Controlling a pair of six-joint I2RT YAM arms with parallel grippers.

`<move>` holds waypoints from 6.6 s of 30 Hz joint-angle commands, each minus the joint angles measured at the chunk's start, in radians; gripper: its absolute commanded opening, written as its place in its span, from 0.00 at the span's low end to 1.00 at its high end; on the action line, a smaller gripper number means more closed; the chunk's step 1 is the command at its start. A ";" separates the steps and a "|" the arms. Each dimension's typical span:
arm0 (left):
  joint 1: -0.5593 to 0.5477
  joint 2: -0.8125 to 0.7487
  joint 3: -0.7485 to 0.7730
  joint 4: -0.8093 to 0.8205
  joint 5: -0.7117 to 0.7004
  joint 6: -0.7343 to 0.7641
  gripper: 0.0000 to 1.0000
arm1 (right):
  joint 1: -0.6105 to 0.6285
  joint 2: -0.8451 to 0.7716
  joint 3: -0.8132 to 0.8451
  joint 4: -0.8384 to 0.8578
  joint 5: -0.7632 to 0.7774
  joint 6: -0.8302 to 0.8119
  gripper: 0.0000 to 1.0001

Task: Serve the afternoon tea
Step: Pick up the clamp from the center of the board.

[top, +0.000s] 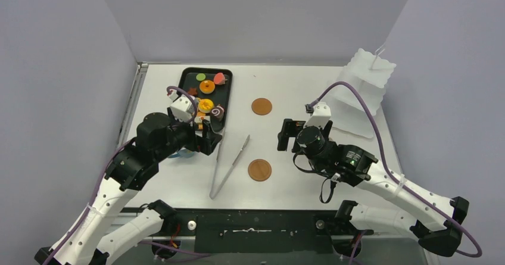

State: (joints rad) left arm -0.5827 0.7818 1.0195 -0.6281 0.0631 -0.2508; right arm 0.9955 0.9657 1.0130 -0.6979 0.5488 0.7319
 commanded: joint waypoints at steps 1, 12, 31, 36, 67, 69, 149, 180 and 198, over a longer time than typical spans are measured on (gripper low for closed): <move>0.004 -0.001 0.014 0.030 -0.002 0.005 0.97 | -0.002 -0.028 -0.001 0.015 0.023 0.013 1.00; 0.005 -0.032 0.009 -0.004 -0.078 0.052 0.97 | -0.001 0.055 0.040 -0.023 0.021 0.064 1.00; 0.003 -0.079 -0.040 -0.014 -0.154 0.090 0.97 | 0.041 0.222 0.089 0.023 -0.039 0.178 0.99; 0.001 -0.121 -0.051 -0.032 -0.238 0.120 0.97 | 0.120 0.405 0.183 0.009 -0.005 0.271 0.98; 0.001 -0.118 0.029 -0.281 -0.249 0.013 0.90 | 0.060 0.720 0.342 0.149 -0.080 0.243 0.98; 0.001 -0.142 0.026 -0.265 -0.240 0.022 0.90 | 0.059 0.749 0.370 0.097 -0.058 0.332 0.97; 0.005 -0.520 -0.189 -0.115 -0.457 0.142 0.91 | 0.193 1.207 0.628 -0.151 -0.009 0.576 0.96; 0.006 -0.520 -0.191 -0.117 -0.451 0.138 0.91 | 0.152 0.975 0.514 0.043 -0.104 0.110 0.74; 0.006 -0.526 -0.198 -0.113 -0.452 0.143 0.91 | 0.001 0.742 0.391 -0.178 -0.196 -0.002 0.66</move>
State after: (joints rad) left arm -0.5808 0.2611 0.8181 -0.8089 -0.3920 -0.1200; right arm 1.0145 1.7878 1.4158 -0.7933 0.3267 0.7551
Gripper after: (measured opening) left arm 0.910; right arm 0.669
